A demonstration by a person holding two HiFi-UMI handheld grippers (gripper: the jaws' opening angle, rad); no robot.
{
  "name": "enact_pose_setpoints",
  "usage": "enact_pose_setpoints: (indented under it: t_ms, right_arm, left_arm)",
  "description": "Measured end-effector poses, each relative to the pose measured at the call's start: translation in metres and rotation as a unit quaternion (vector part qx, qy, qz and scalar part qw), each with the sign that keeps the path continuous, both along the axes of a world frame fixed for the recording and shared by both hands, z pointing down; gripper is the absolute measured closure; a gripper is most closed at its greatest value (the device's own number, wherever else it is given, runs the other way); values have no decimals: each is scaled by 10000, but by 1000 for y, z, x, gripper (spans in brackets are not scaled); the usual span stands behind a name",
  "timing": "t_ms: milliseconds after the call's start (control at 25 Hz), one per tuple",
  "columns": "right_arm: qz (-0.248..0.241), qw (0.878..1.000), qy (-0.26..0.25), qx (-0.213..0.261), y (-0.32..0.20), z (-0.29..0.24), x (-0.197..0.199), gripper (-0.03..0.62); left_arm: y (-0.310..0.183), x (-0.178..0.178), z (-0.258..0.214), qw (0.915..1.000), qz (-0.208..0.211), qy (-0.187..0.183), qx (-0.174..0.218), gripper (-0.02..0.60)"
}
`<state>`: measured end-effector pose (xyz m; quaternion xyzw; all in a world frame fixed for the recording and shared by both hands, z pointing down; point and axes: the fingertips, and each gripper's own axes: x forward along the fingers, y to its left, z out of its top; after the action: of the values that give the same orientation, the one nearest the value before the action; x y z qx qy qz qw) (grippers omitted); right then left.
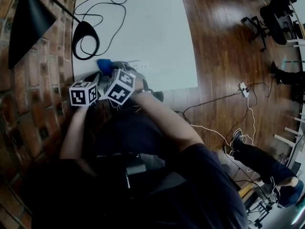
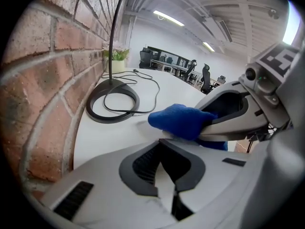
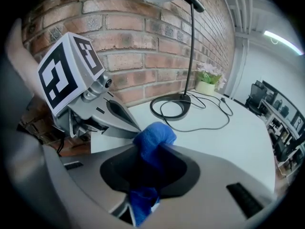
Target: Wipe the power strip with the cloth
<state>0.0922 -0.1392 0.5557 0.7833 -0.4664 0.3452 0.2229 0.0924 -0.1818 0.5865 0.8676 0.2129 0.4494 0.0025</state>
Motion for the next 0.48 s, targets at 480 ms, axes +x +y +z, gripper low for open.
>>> enact_pose_setpoints:
  t_ms: [480]
  right_arm:
    - [651,9978,-107,-13,66,0,0,497]
  left_arm:
    - [18,-3,2,9994,105,-121,-301,574]
